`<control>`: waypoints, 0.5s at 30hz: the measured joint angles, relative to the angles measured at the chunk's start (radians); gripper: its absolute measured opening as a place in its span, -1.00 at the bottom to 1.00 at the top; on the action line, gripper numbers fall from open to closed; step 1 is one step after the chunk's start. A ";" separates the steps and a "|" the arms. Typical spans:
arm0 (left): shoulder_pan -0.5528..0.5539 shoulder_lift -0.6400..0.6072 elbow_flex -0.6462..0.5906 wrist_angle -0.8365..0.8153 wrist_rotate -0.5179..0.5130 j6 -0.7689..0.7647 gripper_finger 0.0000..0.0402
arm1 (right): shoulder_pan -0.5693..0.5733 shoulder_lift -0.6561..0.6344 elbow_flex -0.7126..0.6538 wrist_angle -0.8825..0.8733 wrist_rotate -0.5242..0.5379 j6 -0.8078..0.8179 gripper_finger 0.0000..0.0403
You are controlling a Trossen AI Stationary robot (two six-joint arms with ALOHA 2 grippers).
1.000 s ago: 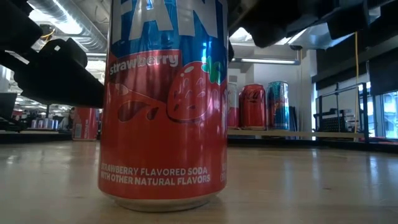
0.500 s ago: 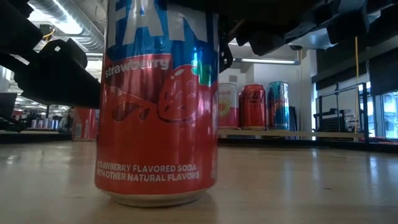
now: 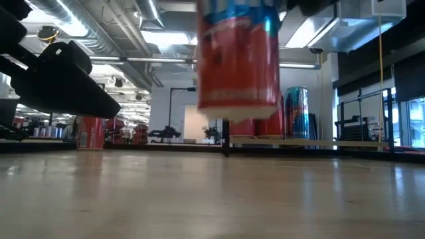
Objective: Place canned beverage on shelf
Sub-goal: Put the bottom red soda can on the shelf
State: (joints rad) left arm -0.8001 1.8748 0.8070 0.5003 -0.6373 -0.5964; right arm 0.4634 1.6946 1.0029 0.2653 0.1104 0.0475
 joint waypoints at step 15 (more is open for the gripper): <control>0.002 0.000 0.000 0.001 0.000 0.004 0.80 | -0.102 -0.460 -0.266 -0.228 0.132 0.051 0.32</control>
State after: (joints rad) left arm -0.7986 1.8748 0.8066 0.5014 -0.6369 -0.5928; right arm 0.3616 1.2345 0.7367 0.0377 0.2419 0.0980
